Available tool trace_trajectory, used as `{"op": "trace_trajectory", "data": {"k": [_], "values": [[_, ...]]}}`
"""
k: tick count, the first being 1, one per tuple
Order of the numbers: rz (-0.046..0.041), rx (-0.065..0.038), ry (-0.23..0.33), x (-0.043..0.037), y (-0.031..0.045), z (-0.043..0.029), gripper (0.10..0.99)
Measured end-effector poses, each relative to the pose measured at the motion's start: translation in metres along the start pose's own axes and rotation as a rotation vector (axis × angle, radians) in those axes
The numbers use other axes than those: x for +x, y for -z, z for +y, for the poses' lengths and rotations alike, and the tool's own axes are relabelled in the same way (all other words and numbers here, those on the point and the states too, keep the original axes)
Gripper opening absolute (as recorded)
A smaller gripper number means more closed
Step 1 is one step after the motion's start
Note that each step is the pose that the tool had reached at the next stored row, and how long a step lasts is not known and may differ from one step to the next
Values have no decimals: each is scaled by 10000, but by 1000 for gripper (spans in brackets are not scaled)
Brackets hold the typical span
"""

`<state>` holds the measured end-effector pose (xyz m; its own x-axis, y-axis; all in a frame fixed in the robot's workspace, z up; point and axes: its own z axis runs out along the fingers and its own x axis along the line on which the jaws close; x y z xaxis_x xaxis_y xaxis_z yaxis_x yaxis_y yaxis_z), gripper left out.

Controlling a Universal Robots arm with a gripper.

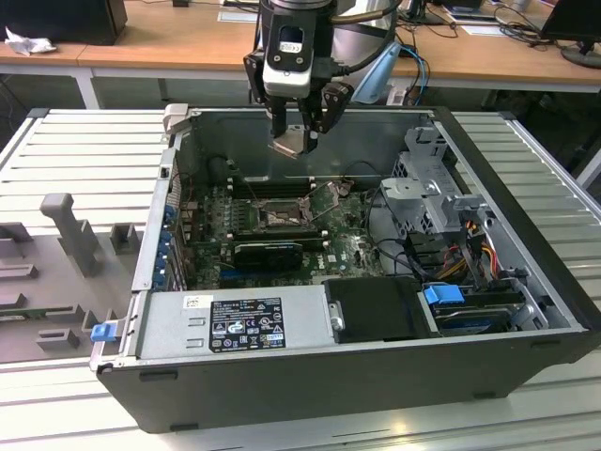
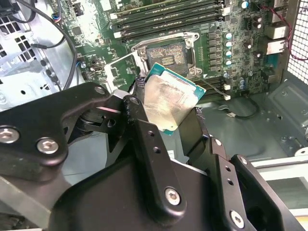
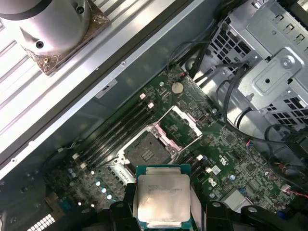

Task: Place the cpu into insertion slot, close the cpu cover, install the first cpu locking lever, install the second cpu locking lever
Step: 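Place the cpu into insertion slot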

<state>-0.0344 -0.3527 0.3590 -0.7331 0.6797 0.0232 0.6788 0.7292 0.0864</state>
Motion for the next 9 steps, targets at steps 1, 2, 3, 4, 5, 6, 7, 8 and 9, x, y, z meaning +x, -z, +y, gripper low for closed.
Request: {"op": "trace_trajectory", "data": {"k": [1, 2, 3, 4, 5, 6, 7, 8, 9], "values": [[-7, -3, -85, 0, 0, 0, 529], [-11, -3, -129, 0, 0, 0, 529], [-17, -5, -200, 0, 0, 0, 529], [-23, -7, -267, 0, 0, 0, 529], [-26, -7, -300, 0, 0, 0, 529], [-29, -8, -330, 0, 0, 0, 529], [-33, -9, -376, 0, 0, 0, 529], [-37, -10, -422, 0, 0, 0, 529], [-39, -12, -455, 0, -1, 0, 529]]}}
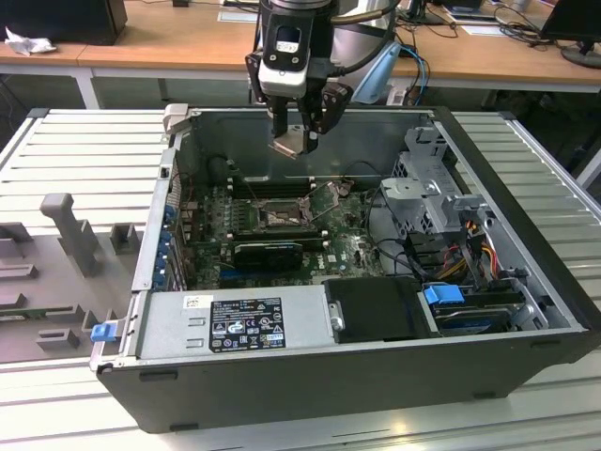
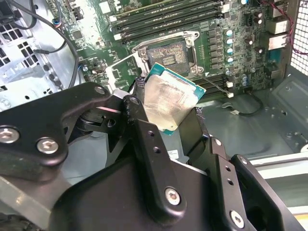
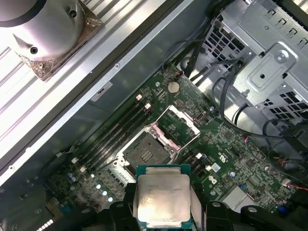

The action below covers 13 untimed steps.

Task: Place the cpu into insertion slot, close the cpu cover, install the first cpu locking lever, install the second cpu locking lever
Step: 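Place the cpu into insertion slot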

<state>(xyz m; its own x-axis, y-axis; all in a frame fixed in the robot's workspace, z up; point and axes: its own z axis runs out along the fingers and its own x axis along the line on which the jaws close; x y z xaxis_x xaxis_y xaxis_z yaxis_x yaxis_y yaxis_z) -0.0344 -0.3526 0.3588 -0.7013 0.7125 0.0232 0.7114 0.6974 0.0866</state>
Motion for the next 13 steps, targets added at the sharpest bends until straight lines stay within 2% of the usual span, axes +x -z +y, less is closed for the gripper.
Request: {"op": "trace_trajectory", "data": {"k": [4, 13], "values": [[-34, 29, -116, -5, -26, 2, 529], [-51, 27, -364, -5, -28, 2, 529]]}}
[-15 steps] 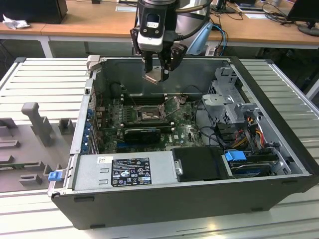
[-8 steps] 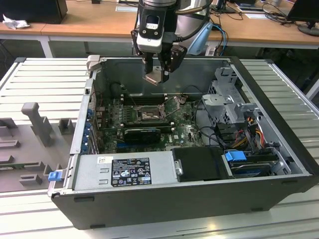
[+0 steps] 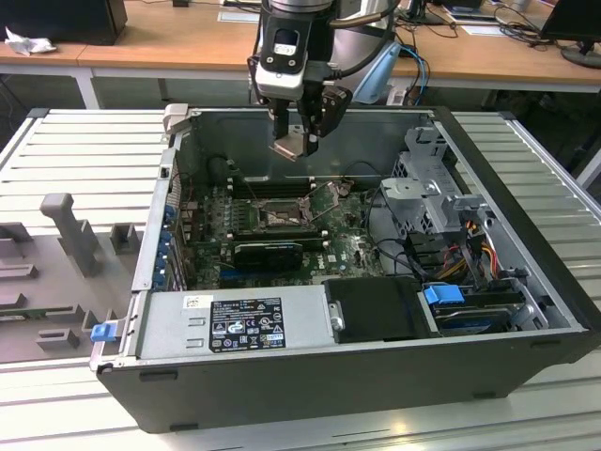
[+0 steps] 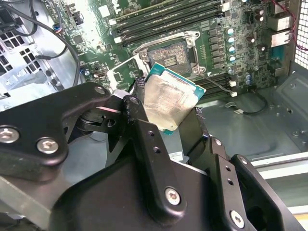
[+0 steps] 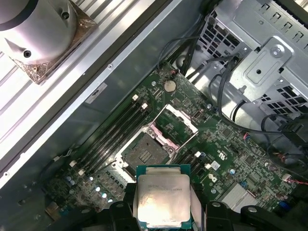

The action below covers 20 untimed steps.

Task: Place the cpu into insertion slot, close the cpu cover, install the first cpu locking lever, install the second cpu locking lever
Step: 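Place the cpu into insertion slot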

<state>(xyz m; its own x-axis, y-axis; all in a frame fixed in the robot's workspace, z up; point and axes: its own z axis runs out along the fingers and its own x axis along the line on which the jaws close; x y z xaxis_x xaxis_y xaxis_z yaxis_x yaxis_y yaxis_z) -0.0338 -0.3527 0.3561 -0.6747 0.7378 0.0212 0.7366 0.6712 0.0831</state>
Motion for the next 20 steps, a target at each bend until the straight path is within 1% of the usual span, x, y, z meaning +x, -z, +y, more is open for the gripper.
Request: {"op": "trace_trajectory", "data": {"k": [20], "values": [[-56, -14, -679, 0, -1, 0, 529]]}}
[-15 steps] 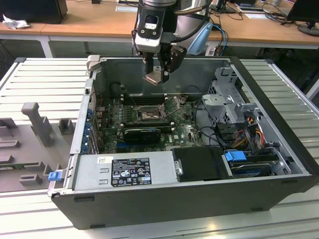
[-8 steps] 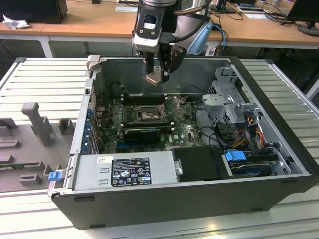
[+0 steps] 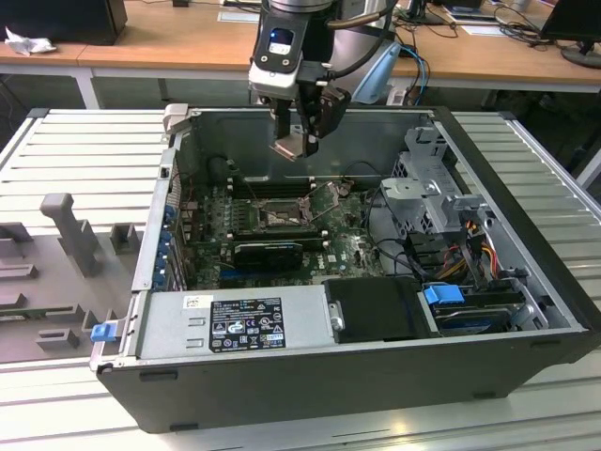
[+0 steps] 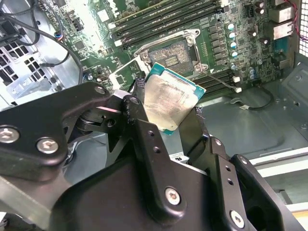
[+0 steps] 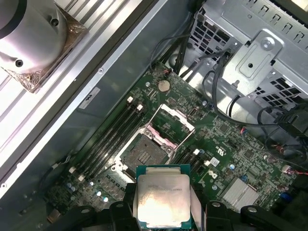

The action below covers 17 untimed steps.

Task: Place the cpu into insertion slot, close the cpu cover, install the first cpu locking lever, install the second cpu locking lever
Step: 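Place the cpu into insertion slot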

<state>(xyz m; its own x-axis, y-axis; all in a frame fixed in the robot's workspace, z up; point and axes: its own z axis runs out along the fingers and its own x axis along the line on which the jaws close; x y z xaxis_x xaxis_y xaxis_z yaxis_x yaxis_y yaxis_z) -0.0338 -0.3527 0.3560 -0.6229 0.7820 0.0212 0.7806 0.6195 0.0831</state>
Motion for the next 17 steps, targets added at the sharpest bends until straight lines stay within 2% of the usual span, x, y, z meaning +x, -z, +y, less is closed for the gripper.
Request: {"op": "trace_trajectory", "data": {"k": [17], "values": [[-52, -13, -620, 0, 0, 0, 529]]}}
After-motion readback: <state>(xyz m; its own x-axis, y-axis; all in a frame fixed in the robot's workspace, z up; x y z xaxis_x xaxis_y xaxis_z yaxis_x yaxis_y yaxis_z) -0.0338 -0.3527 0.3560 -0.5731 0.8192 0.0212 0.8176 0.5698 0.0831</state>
